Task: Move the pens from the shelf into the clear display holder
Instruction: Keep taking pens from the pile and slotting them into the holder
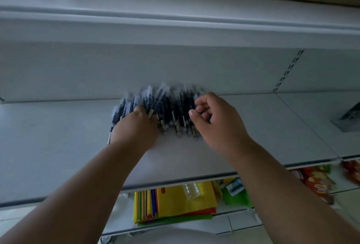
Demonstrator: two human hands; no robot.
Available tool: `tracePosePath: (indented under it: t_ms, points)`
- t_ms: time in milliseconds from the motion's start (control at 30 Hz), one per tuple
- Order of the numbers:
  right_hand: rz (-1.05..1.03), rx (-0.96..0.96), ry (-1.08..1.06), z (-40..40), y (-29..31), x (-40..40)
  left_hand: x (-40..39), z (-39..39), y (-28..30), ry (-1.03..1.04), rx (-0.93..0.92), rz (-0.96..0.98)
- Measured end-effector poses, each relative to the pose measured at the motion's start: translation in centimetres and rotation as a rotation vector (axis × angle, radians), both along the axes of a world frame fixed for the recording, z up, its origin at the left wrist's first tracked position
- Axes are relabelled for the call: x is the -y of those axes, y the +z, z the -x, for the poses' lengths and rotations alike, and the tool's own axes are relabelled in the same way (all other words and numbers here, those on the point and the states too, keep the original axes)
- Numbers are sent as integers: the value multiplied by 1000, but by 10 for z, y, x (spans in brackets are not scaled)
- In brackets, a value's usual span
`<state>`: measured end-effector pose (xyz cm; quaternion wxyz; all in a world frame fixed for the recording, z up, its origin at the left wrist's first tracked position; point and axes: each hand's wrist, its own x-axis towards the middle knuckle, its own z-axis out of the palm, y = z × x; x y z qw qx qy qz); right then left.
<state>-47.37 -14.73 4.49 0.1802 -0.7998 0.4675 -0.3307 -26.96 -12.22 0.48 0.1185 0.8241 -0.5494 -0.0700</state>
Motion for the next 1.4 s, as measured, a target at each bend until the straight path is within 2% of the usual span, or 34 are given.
tracePosePath:
  t_ms: [67,200,333,367,400,467,500,567,733,833,900,1033,1100,1233,1400]
  points:
    - [-12,-11,-5,-4,-3,2,-4,-3,-2,-30,8,36]
    - [-65,-63,-19,-9,-11,8,-21,4,9,61,-216,226]
    - [-156,-195,-57,-17,-20,13,-43,10,14,-6,-394,394]
    - [-173,-242,-64,-21,-21,13,-47,11,12,-35,-513,405]
    - [-184,-281,-70,-25,-23,13,-52,14,10,-60,-721,408]
    - [-190,-323,-83,-30,-23,12,-63,23,7,-41,-1229,405]
    - [-193,-336,-90,-32,-23,12,-68,27,6,-23,-1385,379]
    - [-203,-366,-105,-36,-21,11,-76,32,5,-16,-1493,321]
    - [-264,-321,-92,-39,-21,10,-82,28,8,15,-1512,323]
    - [-375,-187,-61,-34,-18,9,-85,26,9,48,-1537,314]
    - [-491,6,-45,-29,-15,6,-85,27,10,64,-1562,307]
    - [-804,559,-17,-12,-3,-3,-80,33,13,34,-1548,328]
    - [-878,689,-23,1,4,-7,-74,39,14,-1,-1531,331]
    - [-854,792,-40,36,15,-21,-58,66,13,-30,-1540,295]
    - [-674,758,-186,103,19,-38,-46,123,13,-153,-1491,230]
